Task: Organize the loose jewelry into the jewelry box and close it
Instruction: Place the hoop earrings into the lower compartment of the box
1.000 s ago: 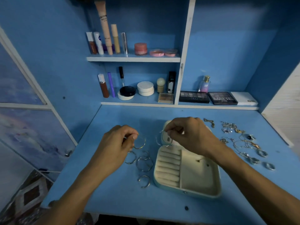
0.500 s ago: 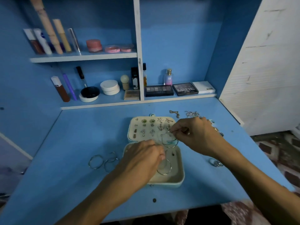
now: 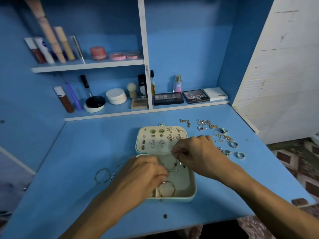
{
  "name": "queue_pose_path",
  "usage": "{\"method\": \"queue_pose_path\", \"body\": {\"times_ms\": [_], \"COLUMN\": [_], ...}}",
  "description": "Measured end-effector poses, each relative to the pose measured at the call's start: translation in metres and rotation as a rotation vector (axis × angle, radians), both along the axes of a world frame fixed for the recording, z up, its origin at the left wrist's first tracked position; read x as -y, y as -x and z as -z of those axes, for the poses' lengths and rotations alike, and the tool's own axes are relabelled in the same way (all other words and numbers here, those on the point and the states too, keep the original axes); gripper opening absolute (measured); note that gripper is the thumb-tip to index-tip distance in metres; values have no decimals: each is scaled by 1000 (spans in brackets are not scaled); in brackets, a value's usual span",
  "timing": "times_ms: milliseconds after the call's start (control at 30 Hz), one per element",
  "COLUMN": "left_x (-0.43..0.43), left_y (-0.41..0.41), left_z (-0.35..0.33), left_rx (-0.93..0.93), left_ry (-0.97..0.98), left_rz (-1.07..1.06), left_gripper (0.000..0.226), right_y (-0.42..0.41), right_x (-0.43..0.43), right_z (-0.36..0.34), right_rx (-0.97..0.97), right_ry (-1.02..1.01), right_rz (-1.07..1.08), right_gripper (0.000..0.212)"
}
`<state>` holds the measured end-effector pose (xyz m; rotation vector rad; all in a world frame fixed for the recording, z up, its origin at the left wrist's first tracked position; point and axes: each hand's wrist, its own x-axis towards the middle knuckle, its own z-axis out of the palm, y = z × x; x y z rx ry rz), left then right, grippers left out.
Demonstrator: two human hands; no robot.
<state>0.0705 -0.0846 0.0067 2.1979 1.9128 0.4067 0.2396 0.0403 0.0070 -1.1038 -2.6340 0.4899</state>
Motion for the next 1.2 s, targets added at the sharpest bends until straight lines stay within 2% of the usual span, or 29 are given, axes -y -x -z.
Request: {"method": "queue_pose_path", "body": {"times_ms": [100,233,467,567,833,1000,1200], "left_x": [6,12,15,17,23,31,49], "left_y": [22,43,64,69,83,94,108], "left_z": [-2,2,11,14,20,23,29], "left_rx": [117,154,196,184,196,222,173], "left_ry": [-62,-123,-175,-169,-193,-224,-223], "left_rz": [-153,-288,-445,-467,-511,-544,-604], "left_gripper": [16,12,10,10,11,7,9], "right_y": [4,13,20,22,22,25,71], "right_x": [5,12,18,19,20,22,34], "right_z": [2,7,22,25,30,16,-14], "right_rx": [44,86,201,246,204,26,-43], "right_ry": [-29,-86,-390,-461,-446,-370,-261], "right_rz": [-29,-64,-52,-4,21,-6,-171], "right_gripper": [19,20,10,15,16,6,16]}}
